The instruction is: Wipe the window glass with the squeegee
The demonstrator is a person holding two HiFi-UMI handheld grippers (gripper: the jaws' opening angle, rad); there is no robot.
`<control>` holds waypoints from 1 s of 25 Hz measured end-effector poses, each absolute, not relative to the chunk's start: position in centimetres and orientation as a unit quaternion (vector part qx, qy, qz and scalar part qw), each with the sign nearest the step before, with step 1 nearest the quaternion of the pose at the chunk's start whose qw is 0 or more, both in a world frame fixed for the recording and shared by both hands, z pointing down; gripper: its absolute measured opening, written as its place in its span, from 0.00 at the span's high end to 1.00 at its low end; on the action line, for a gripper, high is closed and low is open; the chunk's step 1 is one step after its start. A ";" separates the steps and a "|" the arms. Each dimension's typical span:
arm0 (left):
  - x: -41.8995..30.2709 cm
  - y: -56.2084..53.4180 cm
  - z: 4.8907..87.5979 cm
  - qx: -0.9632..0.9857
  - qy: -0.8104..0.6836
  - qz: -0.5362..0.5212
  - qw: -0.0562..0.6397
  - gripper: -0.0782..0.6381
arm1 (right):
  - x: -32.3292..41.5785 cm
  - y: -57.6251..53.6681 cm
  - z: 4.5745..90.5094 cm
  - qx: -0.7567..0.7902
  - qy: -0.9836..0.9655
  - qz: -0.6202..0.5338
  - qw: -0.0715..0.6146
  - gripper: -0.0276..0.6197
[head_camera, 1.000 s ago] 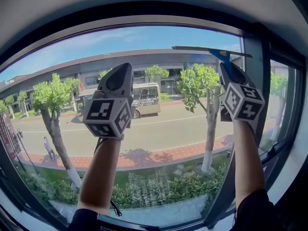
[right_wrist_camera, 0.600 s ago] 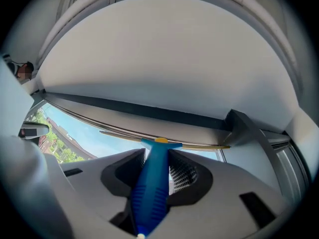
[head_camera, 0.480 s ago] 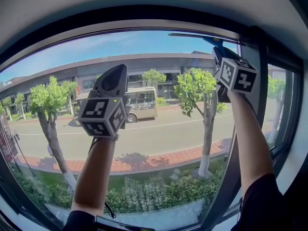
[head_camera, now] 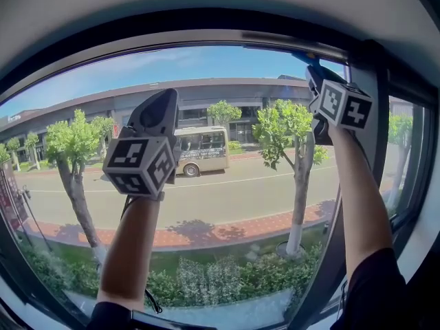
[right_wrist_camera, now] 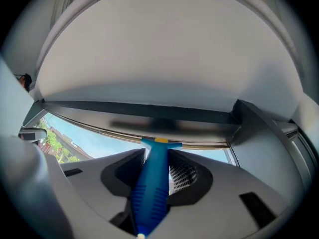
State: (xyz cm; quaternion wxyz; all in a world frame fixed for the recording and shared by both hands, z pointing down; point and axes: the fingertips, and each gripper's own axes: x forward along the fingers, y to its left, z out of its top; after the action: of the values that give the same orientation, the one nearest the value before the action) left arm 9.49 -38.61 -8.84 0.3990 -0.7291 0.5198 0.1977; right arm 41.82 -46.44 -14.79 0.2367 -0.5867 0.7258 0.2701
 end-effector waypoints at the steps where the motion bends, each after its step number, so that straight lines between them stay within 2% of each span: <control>1: 9.4 -38.7 -8.6 -0.730 0.520 0.196 0.398 0.89 | 41.8 -46.5 -14.7 -0.586 0.726 0.270 0.238 0.74; 10: 8.3 -39.4 -7.4 -0.740 0.520 0.207 0.373 0.89 | 41.6 -46.4 -14.9 -0.584 0.728 0.275 0.232 0.74; 25: 8.6 -38.6 -6.2 -0.744 0.517 0.202 0.372 0.89 | 41.8 -46.1 -12.2 -0.586 0.733 0.262 0.226 0.74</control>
State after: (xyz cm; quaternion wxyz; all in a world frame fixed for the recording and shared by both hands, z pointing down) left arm 8.63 -38.60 -6.17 0.3716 -0.7441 0.5173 0.2016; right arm 41.83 -46.11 -12.21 0.2260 -0.5863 0.7325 0.2618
